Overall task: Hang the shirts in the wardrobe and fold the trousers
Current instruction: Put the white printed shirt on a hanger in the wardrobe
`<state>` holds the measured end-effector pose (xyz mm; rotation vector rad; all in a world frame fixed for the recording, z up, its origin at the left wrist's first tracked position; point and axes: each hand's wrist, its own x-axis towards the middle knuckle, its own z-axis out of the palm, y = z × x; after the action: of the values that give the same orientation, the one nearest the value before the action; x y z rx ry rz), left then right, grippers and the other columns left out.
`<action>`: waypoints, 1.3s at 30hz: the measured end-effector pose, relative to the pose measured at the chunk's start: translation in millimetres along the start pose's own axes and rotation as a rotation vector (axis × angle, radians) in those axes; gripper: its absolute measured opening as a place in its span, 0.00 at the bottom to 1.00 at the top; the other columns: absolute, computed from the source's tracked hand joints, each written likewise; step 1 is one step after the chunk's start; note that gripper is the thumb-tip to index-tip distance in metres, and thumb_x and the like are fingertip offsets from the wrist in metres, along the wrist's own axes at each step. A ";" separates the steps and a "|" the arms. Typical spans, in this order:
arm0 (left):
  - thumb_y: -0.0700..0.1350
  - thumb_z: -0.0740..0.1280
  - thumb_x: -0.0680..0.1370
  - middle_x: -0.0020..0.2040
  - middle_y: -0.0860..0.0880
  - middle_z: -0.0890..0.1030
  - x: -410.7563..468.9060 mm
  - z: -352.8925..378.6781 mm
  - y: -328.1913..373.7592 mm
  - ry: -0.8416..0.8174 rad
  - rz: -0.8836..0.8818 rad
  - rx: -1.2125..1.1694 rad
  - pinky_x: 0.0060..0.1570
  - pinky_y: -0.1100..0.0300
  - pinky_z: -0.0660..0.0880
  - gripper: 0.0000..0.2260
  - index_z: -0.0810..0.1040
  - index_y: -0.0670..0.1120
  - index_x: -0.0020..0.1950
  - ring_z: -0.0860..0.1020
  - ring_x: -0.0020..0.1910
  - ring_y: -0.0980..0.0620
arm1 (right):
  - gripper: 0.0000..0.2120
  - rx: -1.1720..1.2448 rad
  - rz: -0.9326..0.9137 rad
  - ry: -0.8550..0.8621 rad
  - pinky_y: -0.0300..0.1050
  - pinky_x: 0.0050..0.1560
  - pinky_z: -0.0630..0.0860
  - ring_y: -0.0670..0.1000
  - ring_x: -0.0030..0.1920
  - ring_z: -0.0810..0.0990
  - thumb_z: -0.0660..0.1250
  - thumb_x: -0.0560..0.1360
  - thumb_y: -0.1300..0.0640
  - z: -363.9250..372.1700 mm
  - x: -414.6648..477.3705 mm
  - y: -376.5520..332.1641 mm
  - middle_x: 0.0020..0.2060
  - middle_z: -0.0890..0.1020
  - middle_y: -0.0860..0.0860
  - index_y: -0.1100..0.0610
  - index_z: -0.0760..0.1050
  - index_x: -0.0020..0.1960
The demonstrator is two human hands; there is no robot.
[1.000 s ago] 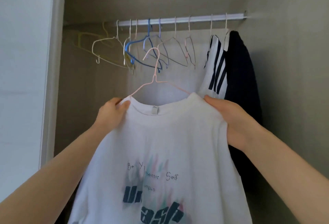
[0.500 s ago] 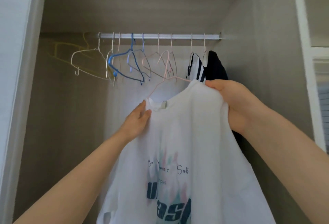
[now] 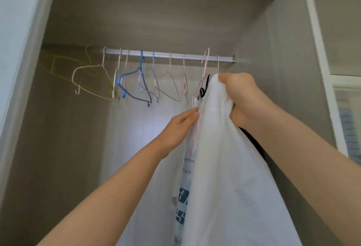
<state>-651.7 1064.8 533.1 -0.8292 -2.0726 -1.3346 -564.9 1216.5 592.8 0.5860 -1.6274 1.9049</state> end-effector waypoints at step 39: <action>0.41 0.59 0.83 0.54 0.50 0.74 95.6 9.2 -104.5 0.277 0.006 0.464 0.46 0.64 0.68 0.10 0.70 0.44 0.63 0.72 0.48 0.52 | 0.09 -0.922 -0.299 0.062 0.45 0.41 0.70 0.57 0.43 0.74 0.59 0.76 0.69 89.4 215.3 76.0 0.49 0.76 0.57 0.64 0.75 0.52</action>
<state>-793.5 1059.5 535.8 -0.4221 -2.0312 -0.8514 -778.9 1149.0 691.7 0.3315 -1.9942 0.8000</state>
